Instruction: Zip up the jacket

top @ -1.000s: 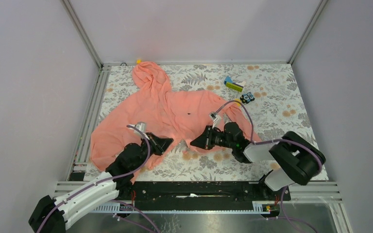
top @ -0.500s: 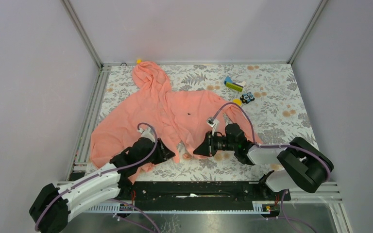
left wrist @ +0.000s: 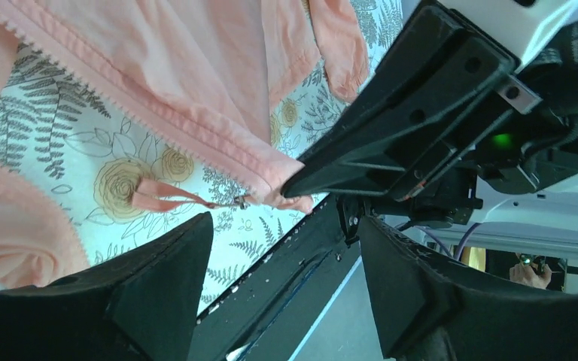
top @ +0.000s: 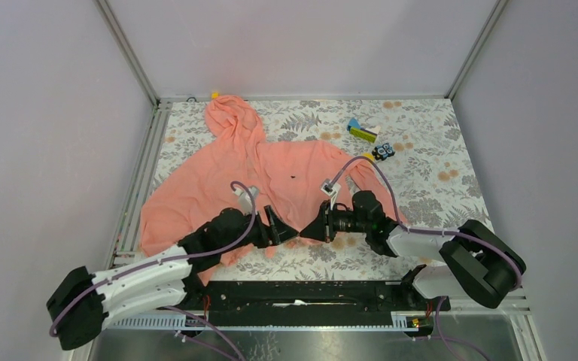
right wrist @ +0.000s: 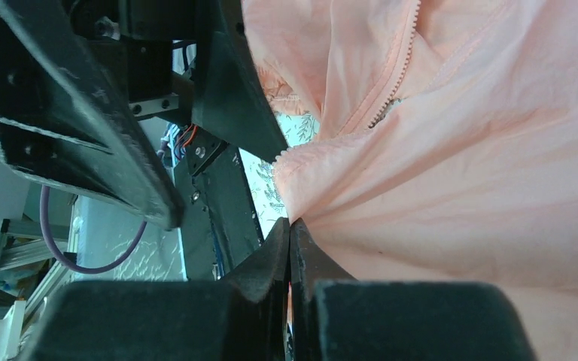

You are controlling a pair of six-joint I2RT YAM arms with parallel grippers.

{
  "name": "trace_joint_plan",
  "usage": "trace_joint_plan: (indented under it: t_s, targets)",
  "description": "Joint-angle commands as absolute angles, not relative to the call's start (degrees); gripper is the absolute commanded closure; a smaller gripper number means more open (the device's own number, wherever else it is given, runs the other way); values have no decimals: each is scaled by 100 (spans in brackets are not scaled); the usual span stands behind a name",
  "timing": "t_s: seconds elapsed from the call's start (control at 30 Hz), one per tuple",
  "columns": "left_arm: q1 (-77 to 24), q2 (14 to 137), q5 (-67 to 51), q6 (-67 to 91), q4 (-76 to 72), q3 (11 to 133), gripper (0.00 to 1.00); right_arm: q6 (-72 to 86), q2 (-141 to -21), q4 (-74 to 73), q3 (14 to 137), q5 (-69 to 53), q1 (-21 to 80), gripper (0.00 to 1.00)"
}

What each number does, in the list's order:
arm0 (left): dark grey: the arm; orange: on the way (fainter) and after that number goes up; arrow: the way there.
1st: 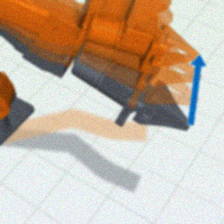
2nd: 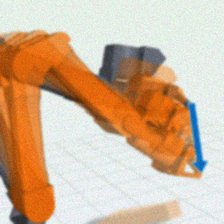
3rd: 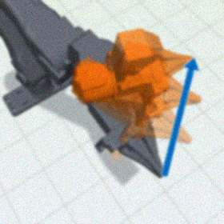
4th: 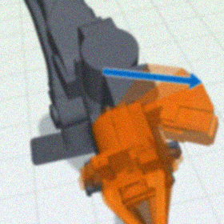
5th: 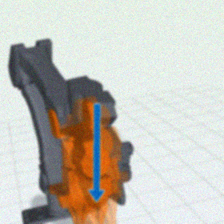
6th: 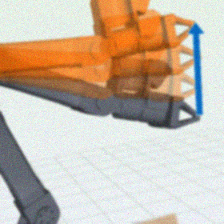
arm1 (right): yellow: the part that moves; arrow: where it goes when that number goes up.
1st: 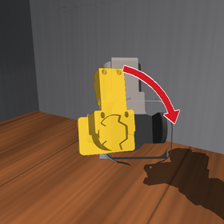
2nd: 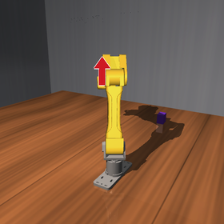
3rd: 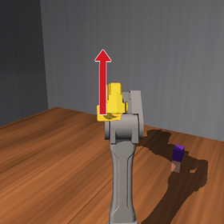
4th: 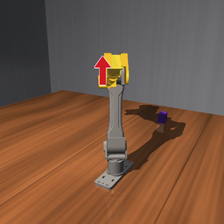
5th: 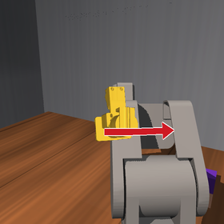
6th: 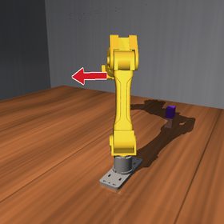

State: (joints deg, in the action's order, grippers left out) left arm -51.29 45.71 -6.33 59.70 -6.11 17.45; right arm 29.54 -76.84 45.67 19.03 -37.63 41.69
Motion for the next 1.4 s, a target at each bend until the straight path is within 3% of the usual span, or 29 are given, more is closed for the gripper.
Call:
trace_joint_plan:
  t_s: [0.0, 0.07, 0.33, 0.6, 0.7, 0.77, 0.87, 1.03, 1.23, 1.37]
  targets:
    - [-5185, 5143, -626, 5906, -1734, 2030, 24, 2734, -7421, 4629, 1976, -3797, 4206, 100]
    - [-5196, 5303, -532, 5932, -1918, 2057, 26, 2689, -7373, 4588, 1973, -3803, 4202, 100]
    - [-5208, 5589, -25, 5770, -1889, 2295, 50, 2665, -7374, 4667, 1897, -4038, 4206, 100]
    - [-5210, 5730, -65, 5746, -2089, 2272, 79, 2530, -7283, 4470, 1892, -3886, 4201, 95]
    - [-5205, 5662, -28, 5804, -1973, 2284, 100, 2440, -7157, 4106, 1934, -3473, 4212, 81]
    - [-5200, 5668, -23, 5825, -1778, 2391, 100, 2386, -6995, 3765, 1966, -3037, 4240, 70]
    - [-5201, 5657, 103, 5947, -1483, 2505, 100, 2330, -6665, 3262, 1978, -1999, 4367, 42]
    - [-5195, 5639, 443, 6285, -659, 2820, 100, 2031, -6258, 2492, 2150, -522, 5016, 26]
    - [-5188, 5657, 464, 6661, -545, 2917, 100, 2156, -6425, 2185, 2408, 1342, 5782, 23]
    - [-5178, 5684, 477, 6739, -530, 2918, 100, 2198, -6577, 2283, 2592, 1756, 6045, 23]
